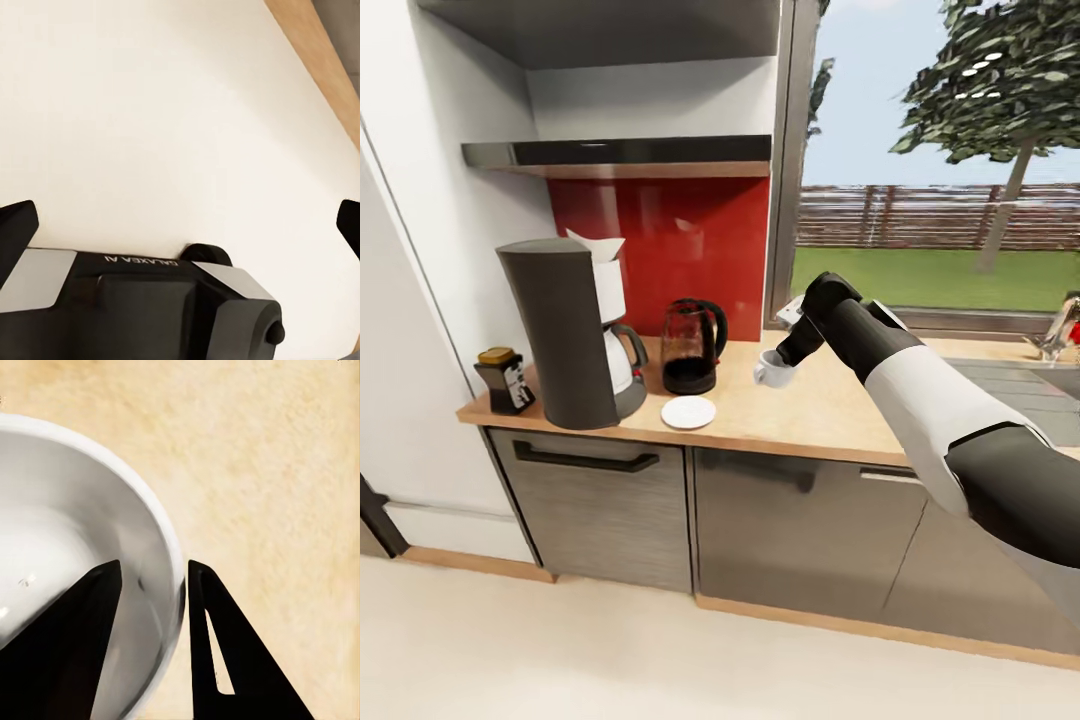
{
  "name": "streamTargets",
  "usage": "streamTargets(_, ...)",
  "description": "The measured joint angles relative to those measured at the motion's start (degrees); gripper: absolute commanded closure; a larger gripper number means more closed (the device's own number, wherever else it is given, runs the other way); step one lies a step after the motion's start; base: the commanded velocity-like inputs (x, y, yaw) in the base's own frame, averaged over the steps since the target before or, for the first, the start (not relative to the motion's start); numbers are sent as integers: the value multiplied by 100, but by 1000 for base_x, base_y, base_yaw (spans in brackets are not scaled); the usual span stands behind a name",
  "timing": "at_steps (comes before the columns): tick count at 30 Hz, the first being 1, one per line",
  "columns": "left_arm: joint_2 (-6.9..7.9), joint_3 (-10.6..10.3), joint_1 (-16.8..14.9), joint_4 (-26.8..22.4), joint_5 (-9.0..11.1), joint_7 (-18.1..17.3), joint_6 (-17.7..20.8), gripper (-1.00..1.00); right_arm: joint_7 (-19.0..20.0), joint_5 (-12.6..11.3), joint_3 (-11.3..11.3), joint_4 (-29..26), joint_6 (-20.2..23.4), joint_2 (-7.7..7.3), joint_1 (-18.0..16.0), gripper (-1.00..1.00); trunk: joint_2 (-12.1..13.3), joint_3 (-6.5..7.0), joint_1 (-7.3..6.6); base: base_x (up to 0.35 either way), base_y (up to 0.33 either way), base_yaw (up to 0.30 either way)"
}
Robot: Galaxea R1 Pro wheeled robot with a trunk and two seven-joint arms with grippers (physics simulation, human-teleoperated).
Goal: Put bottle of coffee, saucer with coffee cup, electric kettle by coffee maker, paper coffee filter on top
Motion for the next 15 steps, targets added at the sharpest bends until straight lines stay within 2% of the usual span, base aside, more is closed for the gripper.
streamTargets(4,0,0,-1,0,0,0,0,-100,0,-4,-8,0,-2,0,0,100,0,3,-1,147,285,-23)
streamTargets(6,0,0,-1,-1,0,0,0,-100,0,1,-117,1,-5,0,0,100,0,4,-1,174,295,-6)
streamTargets(7,0,0,1,-1,0,0,0,-100,0,6,-251,2,-6,0,0,100,0,4,-1,179,296,-3)
streamTargets(9,0,0,0,-1,0,0,0,-100,0,4,-305,2,-6,0,0,100,0,4,-1,167,299,-1)
streamTargets(15,0,0,0,-1,0,0,0,-100,0,5,-349,2,-10,-7,0,100,0,4,1,59,304,0)
